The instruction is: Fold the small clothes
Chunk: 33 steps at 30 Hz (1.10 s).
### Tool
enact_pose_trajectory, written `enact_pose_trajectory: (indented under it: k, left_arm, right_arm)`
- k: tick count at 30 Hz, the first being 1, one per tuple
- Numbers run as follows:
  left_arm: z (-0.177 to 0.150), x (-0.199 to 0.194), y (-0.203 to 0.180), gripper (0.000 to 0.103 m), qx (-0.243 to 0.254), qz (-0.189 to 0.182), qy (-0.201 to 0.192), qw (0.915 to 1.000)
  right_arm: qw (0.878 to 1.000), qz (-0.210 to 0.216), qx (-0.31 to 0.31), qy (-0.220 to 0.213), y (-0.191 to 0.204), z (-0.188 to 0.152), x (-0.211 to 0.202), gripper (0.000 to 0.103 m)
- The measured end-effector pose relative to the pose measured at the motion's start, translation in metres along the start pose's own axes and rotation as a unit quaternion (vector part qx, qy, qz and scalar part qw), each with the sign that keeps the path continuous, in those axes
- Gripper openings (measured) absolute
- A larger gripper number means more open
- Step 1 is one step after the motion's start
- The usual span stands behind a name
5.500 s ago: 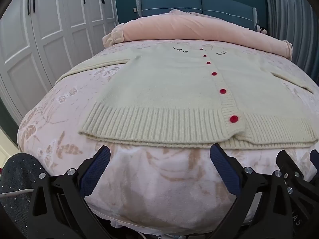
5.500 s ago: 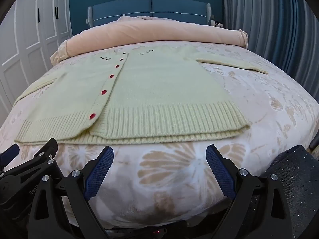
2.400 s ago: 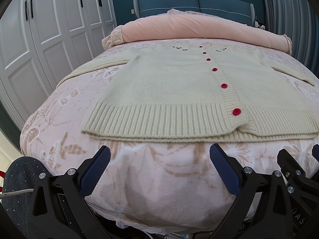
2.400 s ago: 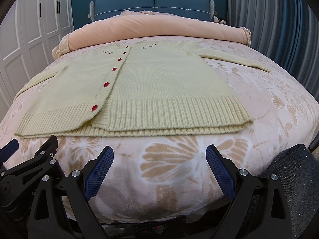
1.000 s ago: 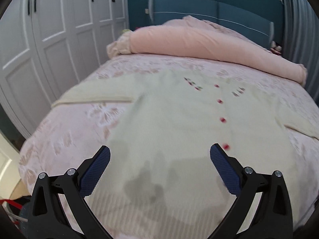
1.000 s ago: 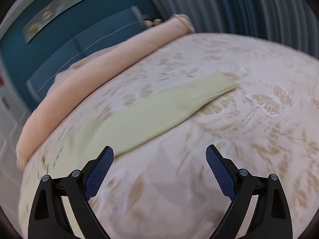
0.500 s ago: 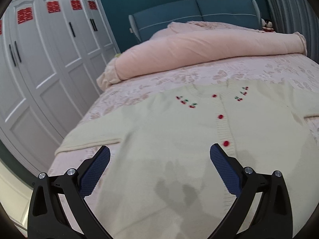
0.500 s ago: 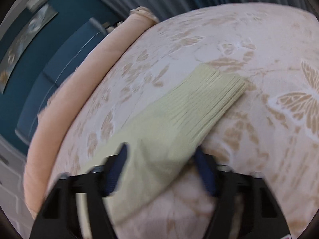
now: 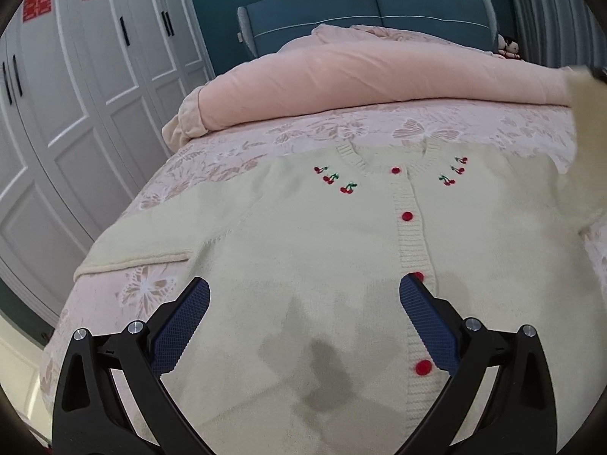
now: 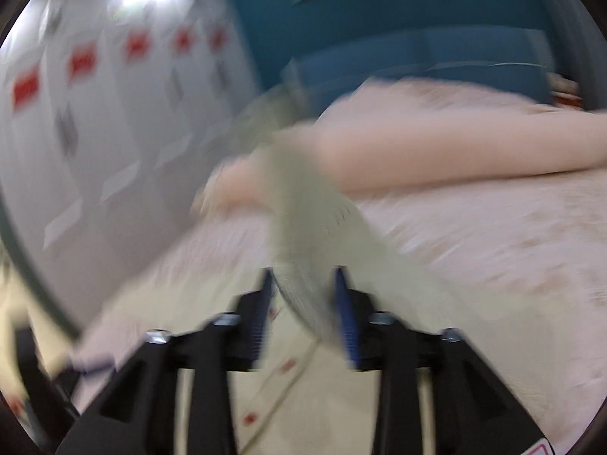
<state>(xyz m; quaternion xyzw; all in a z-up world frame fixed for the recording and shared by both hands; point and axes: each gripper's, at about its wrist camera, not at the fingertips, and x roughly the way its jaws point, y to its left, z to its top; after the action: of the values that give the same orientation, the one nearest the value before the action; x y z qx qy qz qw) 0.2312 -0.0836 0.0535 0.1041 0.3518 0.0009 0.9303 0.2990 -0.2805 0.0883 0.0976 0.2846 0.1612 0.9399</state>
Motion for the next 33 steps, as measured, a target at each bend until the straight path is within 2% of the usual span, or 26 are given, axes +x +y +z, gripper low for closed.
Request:
enact_pose_trajectory:
  k: [2,4,9,11,13,17,22,25,26,27,28,29,31,32,33]
  left_arm:
    - [0.003,0.004,0.012,0.098,-0.023,-0.015,0.012,0.9995]
    - [0.006,0.008,0.022,0.098,-0.039,-0.035,0.026,0.9983]
    - [0.017,0.031,0.042,0.098,-0.066,-0.083,0.052,0.9930]
    - [0.020,0.053,0.045,0.098,-0.079,-0.104,0.074,0.9887]
    - [0.021,0.083,0.049,0.098,-0.109,-0.119,0.111,0.9807]
    - [0.027,0.120,0.059,0.098,-0.197,-0.153,0.129,0.9598]
    - [0.045,0.156,0.048,0.098,-0.230,-0.156,0.151,0.9485]
    - [0.051,0.175,0.043,0.097,-0.256,-0.165,0.172,0.9367]
    - [0.052,0.176,0.043,0.092,-0.264,-0.164,0.167,0.9356]
    - [0.054,0.177,0.043,0.086,-0.270,-0.168,0.161,0.9344]
    - [0.058,0.177,0.041,0.063,-0.271,-0.185,0.155,0.9318]
    - [0.061,0.179,0.040,0.039,-0.270,-0.194,0.155,0.9303]
    - [0.067,0.178,0.037,0.015,-0.267,-0.218,0.154,0.9259]
    - [0.071,0.174,0.037,0.012,-0.267,-0.225,0.146,0.9256]
    - [0.074,0.166,0.039,0.012,-0.267,-0.229,0.134,0.9265]
  right_arm:
    - [0.999,-0.004,-0.014,0.042,0.022,-0.027,0.027,0.039]
    - [0.998,-0.008,0.013,0.059,0.022,-0.050,0.031,0.039]
    - [0.989,-0.064,0.116,0.061,-0.030,-0.083,-0.013,0.043]
    - [0.980,-0.089,0.167,0.059,-0.059,-0.096,-0.030,0.048]
    - [0.973,-0.097,0.201,0.060,-0.085,-0.106,-0.040,0.048]
    - [0.960,-0.099,0.256,0.058,-0.118,-0.117,-0.043,0.048]
    - [0.947,-0.082,0.307,0.038,-0.139,-0.119,-0.036,0.049]
    - [0.938,-0.070,0.339,0.027,-0.144,-0.115,-0.030,0.048]
    - [0.934,-0.069,0.349,0.025,-0.147,-0.112,-0.028,0.040]
    - [0.932,-0.072,0.354,0.023,-0.149,-0.108,-0.026,0.027]
    - [0.934,-0.078,0.349,0.018,-0.147,-0.103,-0.026,0.013]
    - [0.940,-0.081,0.332,-0.005,-0.141,-0.093,-0.034,0.013]
    - [0.952,-0.070,0.291,-0.062,-0.123,-0.077,-0.056,0.012]
    - [0.959,-0.064,0.263,-0.089,-0.113,-0.072,-0.068,0.011]
    - [0.965,-0.076,0.230,-0.104,-0.106,-0.072,-0.071,0.011]
